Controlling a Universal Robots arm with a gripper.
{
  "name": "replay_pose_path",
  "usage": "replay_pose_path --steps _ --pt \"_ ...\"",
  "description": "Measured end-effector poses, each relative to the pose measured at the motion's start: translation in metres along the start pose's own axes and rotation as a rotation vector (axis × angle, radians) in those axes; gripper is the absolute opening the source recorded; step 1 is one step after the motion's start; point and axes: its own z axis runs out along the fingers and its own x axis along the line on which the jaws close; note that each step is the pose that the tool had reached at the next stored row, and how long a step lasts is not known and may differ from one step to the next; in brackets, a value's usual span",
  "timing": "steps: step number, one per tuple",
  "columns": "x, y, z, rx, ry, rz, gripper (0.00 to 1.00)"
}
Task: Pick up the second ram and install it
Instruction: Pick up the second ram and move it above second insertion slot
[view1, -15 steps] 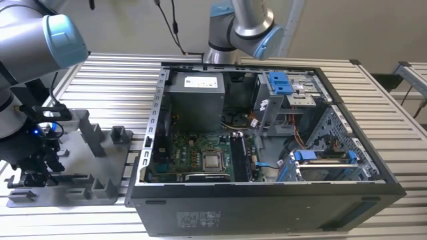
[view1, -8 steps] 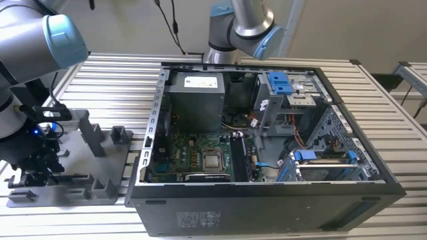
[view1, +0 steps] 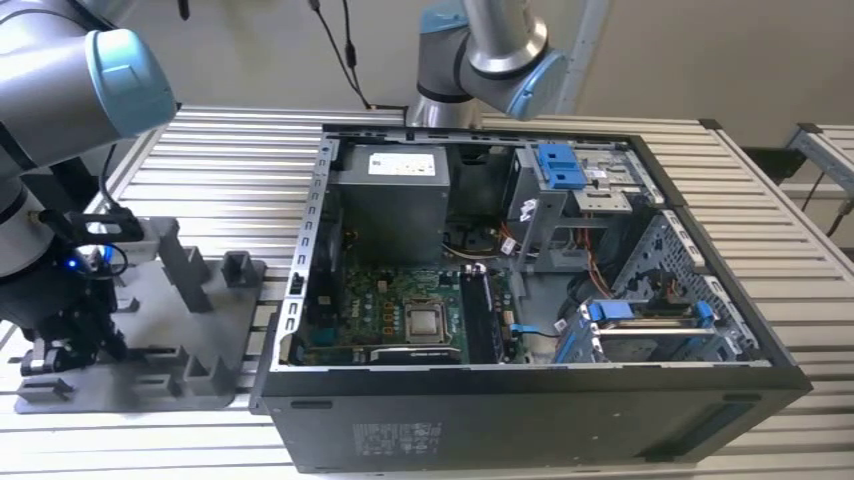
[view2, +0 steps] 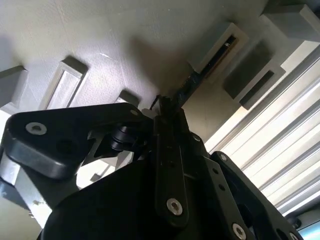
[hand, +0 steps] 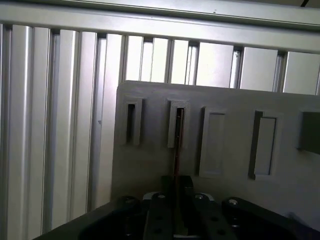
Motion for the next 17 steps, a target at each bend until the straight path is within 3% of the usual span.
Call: replay_pose_path --steps 3,17 --pt "0.0000 0.0000 0.0000 0.0001 0.0000 0.000 0.14" --pt "0.0000 0.0000 0.0001 0.0001 -0.0003 -0.001 0.14"
